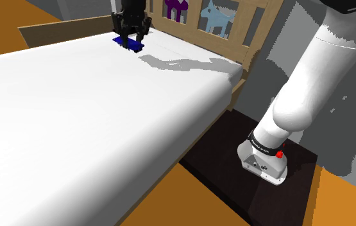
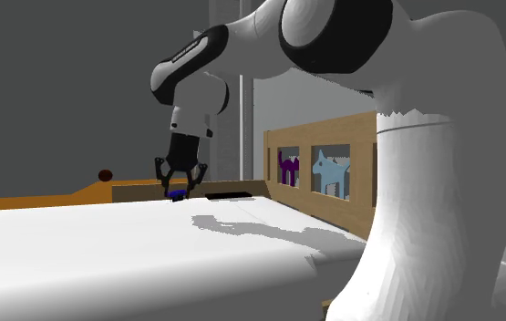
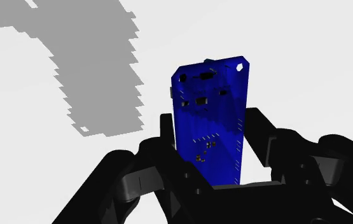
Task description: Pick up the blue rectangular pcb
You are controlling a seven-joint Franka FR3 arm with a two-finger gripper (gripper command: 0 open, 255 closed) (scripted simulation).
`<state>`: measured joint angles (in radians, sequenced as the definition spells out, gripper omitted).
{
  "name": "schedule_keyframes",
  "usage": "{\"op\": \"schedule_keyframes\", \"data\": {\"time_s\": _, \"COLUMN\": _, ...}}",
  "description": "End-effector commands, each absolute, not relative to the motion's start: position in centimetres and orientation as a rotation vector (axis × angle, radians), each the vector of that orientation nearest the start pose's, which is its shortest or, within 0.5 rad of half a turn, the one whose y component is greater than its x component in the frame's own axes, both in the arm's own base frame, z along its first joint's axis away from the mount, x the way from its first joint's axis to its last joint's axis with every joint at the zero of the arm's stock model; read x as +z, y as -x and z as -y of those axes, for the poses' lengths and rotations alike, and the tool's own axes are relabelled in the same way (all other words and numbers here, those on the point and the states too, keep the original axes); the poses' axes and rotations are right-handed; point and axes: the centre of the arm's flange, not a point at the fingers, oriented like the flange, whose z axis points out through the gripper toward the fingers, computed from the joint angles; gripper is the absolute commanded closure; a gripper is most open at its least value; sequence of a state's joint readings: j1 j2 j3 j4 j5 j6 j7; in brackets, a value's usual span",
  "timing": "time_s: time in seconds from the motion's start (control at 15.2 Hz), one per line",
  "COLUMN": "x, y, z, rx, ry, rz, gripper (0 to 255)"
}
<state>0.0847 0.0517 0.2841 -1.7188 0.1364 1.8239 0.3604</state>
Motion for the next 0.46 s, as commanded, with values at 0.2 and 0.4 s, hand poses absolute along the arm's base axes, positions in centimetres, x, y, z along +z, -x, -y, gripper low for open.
{"op": "schedule_keyframes", "data": {"time_s": 0.2, "x": 57.5, "y": -54.4, "z": -21.7, "rx": 0.002, "ry": 2.984, "rz": -0.034, "gripper": 255}}
{"op": "schedule_keyframes", "data": {"time_s": 0.4, "x": 58.1, "y": -54.4, "z": -21.7, "rx": 0.002, "ry": 2.984, "rz": -0.034, "gripper": 255}}
